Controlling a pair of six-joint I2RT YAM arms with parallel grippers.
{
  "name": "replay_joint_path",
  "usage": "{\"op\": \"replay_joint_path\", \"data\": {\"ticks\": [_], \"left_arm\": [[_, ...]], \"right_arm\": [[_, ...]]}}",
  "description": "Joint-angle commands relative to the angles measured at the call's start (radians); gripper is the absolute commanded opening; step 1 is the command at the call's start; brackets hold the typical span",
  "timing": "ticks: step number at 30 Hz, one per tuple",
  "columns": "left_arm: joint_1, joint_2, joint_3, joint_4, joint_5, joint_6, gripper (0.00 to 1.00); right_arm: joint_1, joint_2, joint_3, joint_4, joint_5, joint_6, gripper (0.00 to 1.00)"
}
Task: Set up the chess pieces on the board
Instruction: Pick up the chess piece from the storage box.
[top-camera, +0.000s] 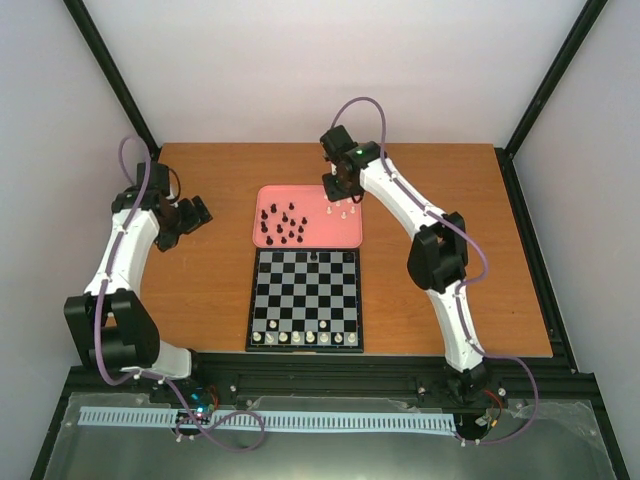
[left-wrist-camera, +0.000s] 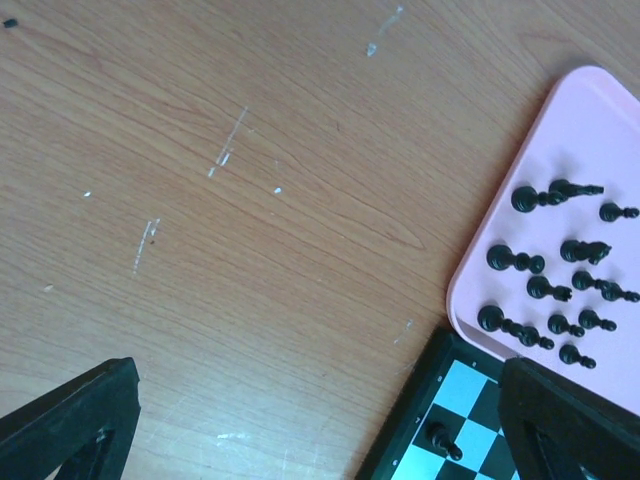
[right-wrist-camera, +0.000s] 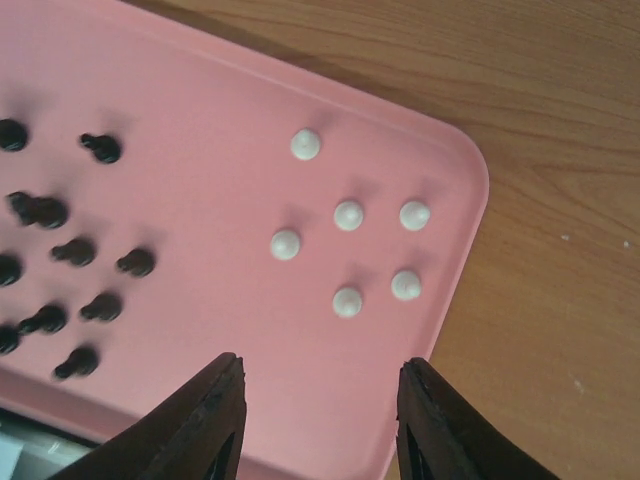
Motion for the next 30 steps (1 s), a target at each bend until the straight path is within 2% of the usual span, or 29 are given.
{"op": "replay_joint_path", "data": {"ticks": [1,18,30], "left_arm": [[-0.029,0.033,0.045,0.002,0.007,0.044,1.00],[-0.045,0.136,0.098,-0.022,0.006,0.053,1.00],[-0.045,0.151,0.100,-0.022,0.000,0.055,1.00]], "right_arm": [[-0.027,0.083,0.071,0.025,0.042,-0.051,0.42],[-0.065,0.228,0.074,0.021,-0.058,-0.078,0.33],[-0.081,0.264,0.068,0.014,-0.091,-0.081,0.32]]}}
